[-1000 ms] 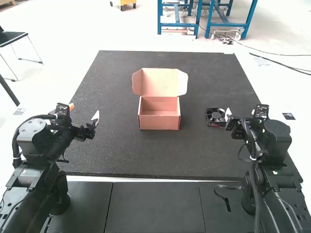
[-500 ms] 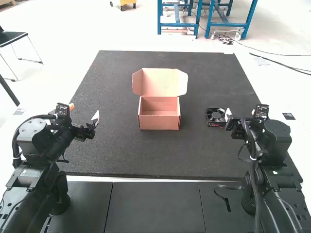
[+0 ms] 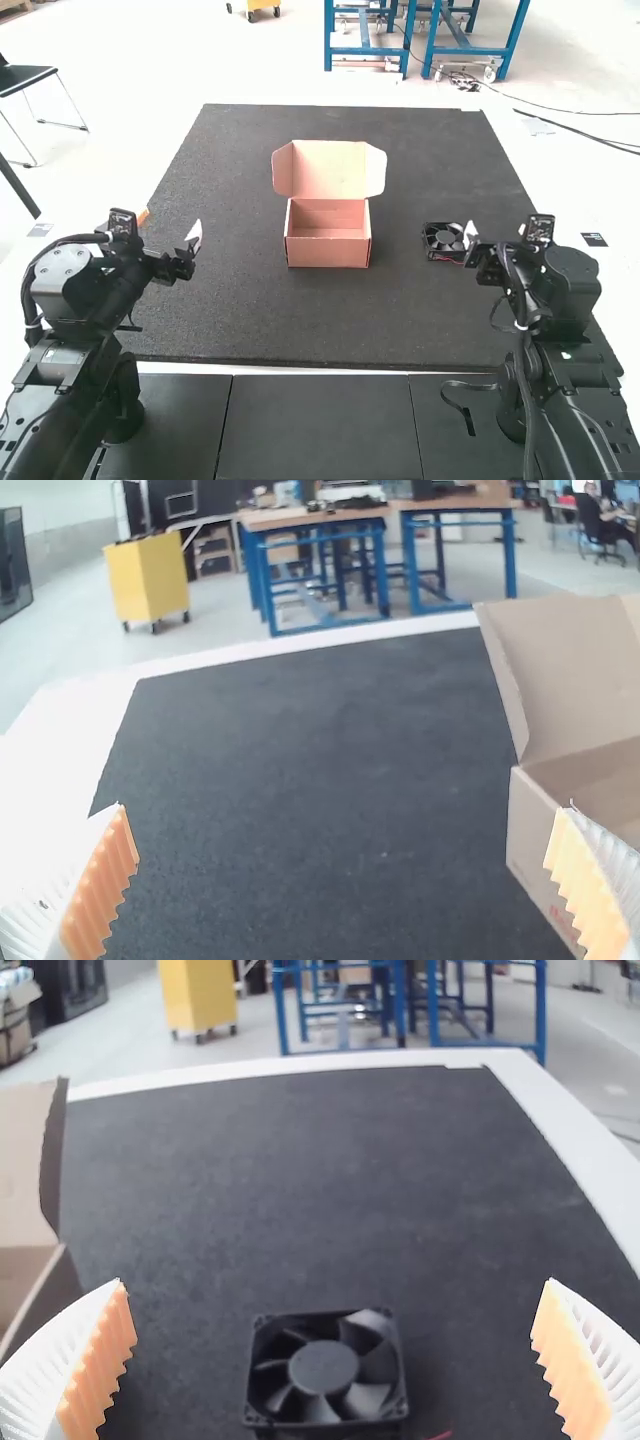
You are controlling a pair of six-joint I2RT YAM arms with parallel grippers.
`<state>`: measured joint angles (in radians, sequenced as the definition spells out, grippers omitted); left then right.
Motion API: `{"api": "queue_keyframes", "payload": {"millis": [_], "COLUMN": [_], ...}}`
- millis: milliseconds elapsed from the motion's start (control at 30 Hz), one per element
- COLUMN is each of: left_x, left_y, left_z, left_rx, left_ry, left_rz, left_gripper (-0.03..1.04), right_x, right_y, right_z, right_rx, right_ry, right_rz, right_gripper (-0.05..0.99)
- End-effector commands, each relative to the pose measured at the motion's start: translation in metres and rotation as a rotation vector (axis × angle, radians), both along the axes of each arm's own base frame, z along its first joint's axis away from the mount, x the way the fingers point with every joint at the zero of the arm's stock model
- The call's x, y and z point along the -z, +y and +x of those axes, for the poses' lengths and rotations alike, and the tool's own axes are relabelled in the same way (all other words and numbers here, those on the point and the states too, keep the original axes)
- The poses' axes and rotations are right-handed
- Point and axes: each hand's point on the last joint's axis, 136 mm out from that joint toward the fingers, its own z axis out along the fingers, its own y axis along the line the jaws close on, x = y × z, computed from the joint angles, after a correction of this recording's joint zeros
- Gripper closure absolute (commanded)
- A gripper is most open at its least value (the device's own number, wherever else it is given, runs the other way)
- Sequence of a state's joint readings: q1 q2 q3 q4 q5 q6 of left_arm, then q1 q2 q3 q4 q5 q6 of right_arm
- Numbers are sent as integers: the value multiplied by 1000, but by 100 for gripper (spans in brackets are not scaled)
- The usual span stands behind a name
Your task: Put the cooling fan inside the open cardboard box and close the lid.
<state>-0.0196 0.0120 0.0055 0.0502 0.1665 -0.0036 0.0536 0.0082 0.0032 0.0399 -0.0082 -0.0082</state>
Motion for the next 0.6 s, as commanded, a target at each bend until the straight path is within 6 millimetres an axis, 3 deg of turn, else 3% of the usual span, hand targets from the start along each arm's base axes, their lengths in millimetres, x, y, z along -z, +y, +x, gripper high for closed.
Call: {"api": "queue_keyframes", "payload": {"millis": [0,200,400,567], "left_x": [-15,-55,-72,-84], "left_y": [10,11,14,15], "left_z": [0,-8,-7,5], "left_rx": [-51,-56,-72,-81], "left_ry": [-61,-153,-159,-110], "left_rz": [-48,-65,-71,-69], "left_gripper": [5,5,5,5], "right_x": [-29,-58,-81,-95], "right_y": [-8,-10,-12,-13], "right_z": [0,-4,-3,13], "right_rx": [37,49,60,69], "right_ry": [-121,-205,-210,-142], "right_rz": [18,24,24,20], "right_gripper": [2,2,2,2]}}
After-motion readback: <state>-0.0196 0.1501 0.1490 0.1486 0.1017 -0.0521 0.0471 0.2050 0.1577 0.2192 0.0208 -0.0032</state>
